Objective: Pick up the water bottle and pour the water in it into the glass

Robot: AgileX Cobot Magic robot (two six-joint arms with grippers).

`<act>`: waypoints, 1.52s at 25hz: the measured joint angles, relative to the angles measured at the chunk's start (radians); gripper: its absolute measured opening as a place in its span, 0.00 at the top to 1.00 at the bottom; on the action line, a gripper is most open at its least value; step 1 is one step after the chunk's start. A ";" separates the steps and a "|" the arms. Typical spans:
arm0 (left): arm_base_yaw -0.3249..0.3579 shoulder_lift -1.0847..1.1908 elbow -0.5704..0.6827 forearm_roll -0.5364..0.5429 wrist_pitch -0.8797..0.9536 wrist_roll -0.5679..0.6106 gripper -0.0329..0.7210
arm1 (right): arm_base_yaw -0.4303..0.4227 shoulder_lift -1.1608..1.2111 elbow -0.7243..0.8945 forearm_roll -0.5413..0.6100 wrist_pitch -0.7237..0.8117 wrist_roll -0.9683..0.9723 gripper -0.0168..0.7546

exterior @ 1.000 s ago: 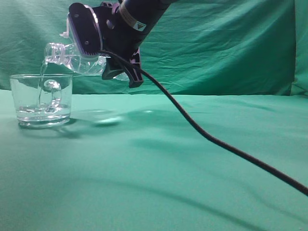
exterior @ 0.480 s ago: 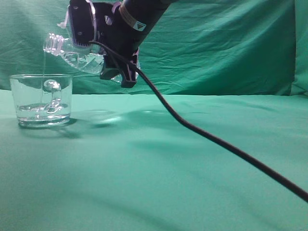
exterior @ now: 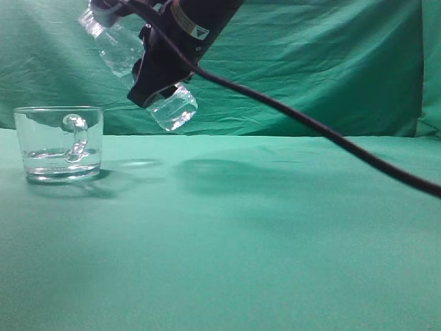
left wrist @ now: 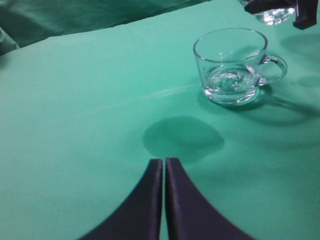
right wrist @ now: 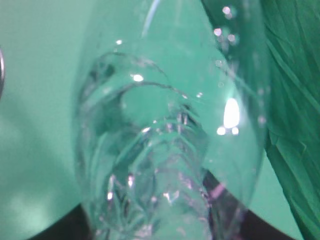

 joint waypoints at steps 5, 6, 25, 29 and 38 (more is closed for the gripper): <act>0.000 0.000 0.000 0.000 0.000 0.000 0.96 | 0.000 -0.096 0.000 0.004 0.027 0.252 0.62; 0.000 0.000 0.000 0.000 0.000 0.000 0.96 | 0.000 -0.115 0.000 0.004 0.031 0.287 0.62; 0.000 0.000 0.000 0.000 0.000 0.000 0.96 | -0.064 -0.624 0.484 0.022 0.039 0.575 0.62; 0.000 0.000 0.000 0.000 0.000 0.000 0.96 | -0.106 -0.695 0.568 0.020 0.045 0.601 0.62; 0.000 0.000 0.000 0.000 0.000 0.000 0.96 | -0.136 -0.769 0.619 0.016 0.039 0.605 0.62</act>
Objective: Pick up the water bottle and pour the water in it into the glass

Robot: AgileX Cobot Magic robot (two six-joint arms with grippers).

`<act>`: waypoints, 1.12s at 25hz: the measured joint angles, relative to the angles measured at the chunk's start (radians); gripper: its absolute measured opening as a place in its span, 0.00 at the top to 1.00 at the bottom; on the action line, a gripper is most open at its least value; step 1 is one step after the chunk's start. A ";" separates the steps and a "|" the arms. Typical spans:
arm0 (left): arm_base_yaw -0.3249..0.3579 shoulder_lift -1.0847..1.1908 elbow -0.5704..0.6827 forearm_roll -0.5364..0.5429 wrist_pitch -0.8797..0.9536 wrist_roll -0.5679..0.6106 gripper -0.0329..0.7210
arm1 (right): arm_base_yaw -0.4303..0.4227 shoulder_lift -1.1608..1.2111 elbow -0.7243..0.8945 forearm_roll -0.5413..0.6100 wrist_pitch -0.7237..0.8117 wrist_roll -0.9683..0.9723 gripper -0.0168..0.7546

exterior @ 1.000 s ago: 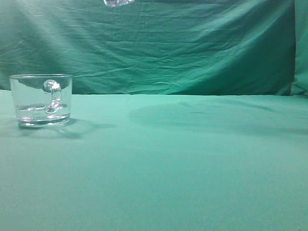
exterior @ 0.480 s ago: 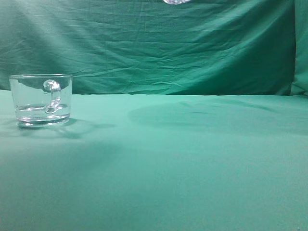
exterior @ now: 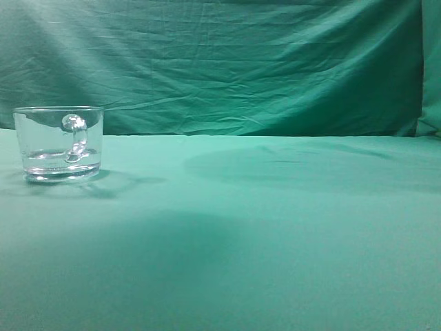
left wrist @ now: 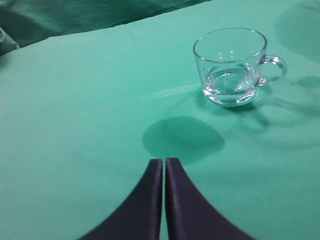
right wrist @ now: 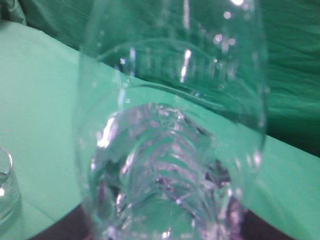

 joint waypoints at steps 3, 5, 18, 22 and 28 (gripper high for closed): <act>0.000 0.000 0.000 0.000 0.000 0.000 0.96 | -0.029 -0.036 0.000 0.002 -0.009 0.000 0.62; 0.000 0.000 0.000 0.000 0.000 0.000 0.96 | -0.048 -0.051 0.000 0.002 -0.017 0.000 0.62; 0.000 0.000 0.000 0.000 0.000 0.000 0.96 | -0.313 -0.056 0.117 0.377 -0.238 -0.442 0.62; 0.000 0.000 0.000 0.000 0.000 0.000 0.96 | -0.348 -0.056 0.188 0.645 -0.276 -0.773 0.62; 0.000 0.000 0.000 0.000 0.000 0.000 0.96 | -0.351 -0.056 0.337 1.138 -0.409 -1.282 0.62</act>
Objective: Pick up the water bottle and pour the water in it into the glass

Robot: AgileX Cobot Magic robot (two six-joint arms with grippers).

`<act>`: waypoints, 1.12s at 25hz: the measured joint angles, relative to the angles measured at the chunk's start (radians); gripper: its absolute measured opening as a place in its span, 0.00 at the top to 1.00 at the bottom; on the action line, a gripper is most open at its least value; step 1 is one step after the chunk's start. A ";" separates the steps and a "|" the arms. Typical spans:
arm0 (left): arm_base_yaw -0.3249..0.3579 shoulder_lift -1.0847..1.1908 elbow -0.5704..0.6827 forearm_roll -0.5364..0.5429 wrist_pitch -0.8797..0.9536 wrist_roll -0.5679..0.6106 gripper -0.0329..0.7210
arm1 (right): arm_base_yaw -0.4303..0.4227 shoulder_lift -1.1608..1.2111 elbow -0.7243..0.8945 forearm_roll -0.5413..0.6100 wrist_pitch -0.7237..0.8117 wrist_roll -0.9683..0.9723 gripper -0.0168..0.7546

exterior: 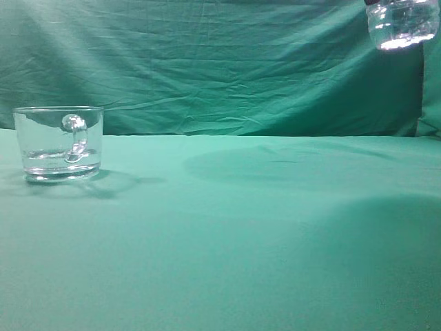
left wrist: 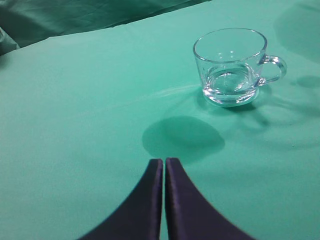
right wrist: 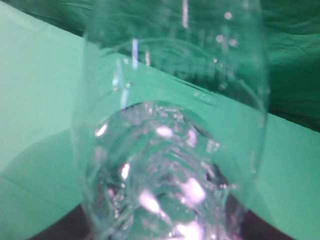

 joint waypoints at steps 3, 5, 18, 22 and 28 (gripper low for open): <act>0.000 0.000 0.000 0.000 0.000 0.000 0.96 | 0.000 0.000 0.076 0.200 -0.081 -0.179 0.62; 0.000 0.000 0.000 0.000 0.000 0.000 0.96 | 0.000 0.000 0.114 0.311 -0.114 -0.268 0.62; 0.000 0.000 0.000 0.000 0.000 0.000 0.96 | -0.010 0.227 0.137 0.446 -0.390 -0.367 0.62; 0.000 0.000 0.000 0.000 0.000 0.000 0.96 | -0.010 0.297 0.137 0.446 -0.456 -0.368 0.62; 0.000 0.000 0.000 0.000 0.000 0.000 0.96 | -0.010 0.417 0.137 0.421 -0.559 -0.368 0.62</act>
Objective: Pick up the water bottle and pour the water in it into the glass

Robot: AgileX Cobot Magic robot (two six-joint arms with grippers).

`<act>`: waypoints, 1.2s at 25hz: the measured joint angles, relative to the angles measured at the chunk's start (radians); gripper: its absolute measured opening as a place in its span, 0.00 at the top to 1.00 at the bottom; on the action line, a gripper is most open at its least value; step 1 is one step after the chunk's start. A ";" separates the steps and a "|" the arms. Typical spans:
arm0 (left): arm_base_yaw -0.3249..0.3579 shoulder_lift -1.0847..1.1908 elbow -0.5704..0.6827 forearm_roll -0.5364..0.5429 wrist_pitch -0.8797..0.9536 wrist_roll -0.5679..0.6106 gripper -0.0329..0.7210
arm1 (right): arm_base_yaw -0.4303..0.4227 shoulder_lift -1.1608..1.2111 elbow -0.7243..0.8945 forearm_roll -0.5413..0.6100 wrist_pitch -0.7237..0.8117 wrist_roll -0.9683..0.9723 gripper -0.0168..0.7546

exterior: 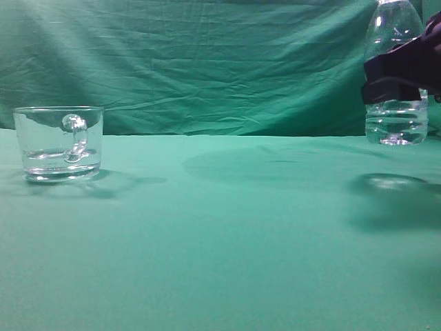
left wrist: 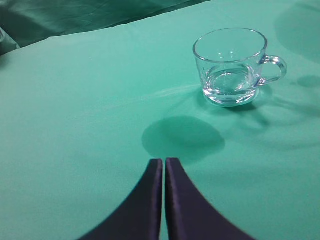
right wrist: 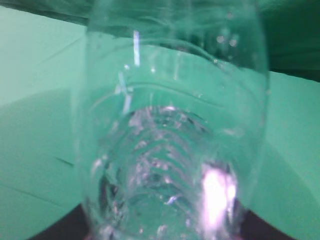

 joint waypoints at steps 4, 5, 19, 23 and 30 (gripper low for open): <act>0.000 0.000 0.000 0.000 0.000 0.000 0.96 | 0.000 0.071 -0.004 -0.010 -0.037 -0.002 0.62; 0.000 0.000 0.000 0.000 0.000 0.000 0.96 | 0.000 0.085 -0.004 -0.012 -0.042 -0.002 0.62; 0.000 0.000 0.000 0.000 0.000 0.000 0.96 | 0.000 0.117 0.040 -0.045 -0.129 0.000 0.39; 0.000 0.000 0.000 0.000 0.000 0.000 0.96 | 0.000 0.113 0.047 -0.043 -0.127 0.004 0.13; 0.000 0.000 0.000 0.000 0.000 0.000 0.96 | 0.000 0.025 0.074 -0.054 -0.114 0.030 0.11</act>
